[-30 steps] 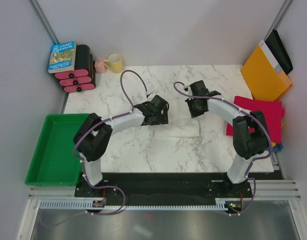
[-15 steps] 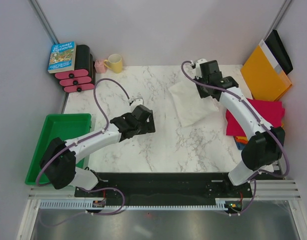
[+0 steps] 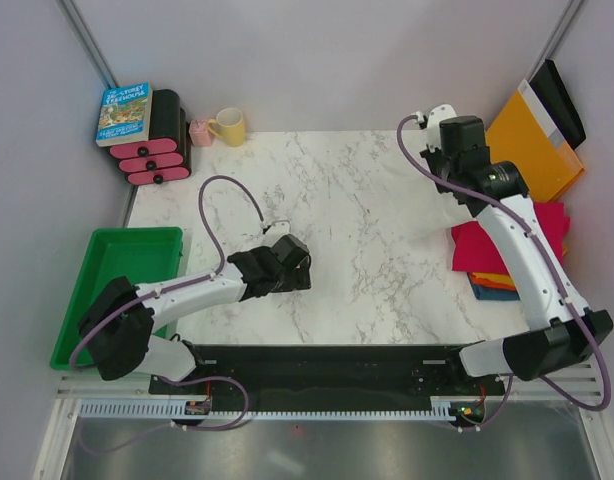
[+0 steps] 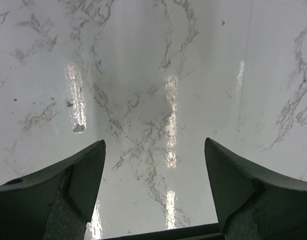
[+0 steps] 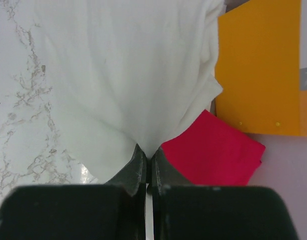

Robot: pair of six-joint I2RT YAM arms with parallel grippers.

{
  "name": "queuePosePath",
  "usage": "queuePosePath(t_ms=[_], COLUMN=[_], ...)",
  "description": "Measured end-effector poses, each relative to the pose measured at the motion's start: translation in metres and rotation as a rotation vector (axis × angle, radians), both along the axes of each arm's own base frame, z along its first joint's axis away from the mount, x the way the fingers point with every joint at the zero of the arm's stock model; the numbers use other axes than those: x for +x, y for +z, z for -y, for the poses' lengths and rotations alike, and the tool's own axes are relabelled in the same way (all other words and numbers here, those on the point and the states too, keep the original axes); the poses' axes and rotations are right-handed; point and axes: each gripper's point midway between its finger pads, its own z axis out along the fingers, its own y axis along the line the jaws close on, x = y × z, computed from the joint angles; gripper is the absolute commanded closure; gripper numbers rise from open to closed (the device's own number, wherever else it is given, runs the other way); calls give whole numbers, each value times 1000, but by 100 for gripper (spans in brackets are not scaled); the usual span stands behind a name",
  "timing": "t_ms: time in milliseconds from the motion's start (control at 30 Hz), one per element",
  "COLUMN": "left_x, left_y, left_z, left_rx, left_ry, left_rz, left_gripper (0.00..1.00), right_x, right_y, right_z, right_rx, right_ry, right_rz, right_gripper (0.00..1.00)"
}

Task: Fold and stack the t-shirts
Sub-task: Put the neatly folded tshirt into the corner of the board with the right arm

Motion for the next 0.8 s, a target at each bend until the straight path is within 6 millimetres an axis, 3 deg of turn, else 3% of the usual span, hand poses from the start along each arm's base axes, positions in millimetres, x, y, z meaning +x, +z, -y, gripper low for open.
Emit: queuePosePath(t_ms=[233, 367, 533, 800], left_x=[-6, -6, -7, -9], left_y=[-17, -23, -23, -26], left_z=[6, 14, 24, 31], left_rx=[40, 56, 57, 65], left_ry=[-19, -33, -53, -70], left_rz=[-38, -52, -52, -58], left_gripper=[14, 14, 14, 14], right_x=[-30, -44, -57, -72], right_y=[39, 44, 23, -29], right_z=[32, 57, 96, 119], right_rx=[-39, -73, -106, -83], right_ry=[-36, -80, -168, -216], right_rz=[91, 103, 45, -73], right_gripper=[100, 100, 100, 100])
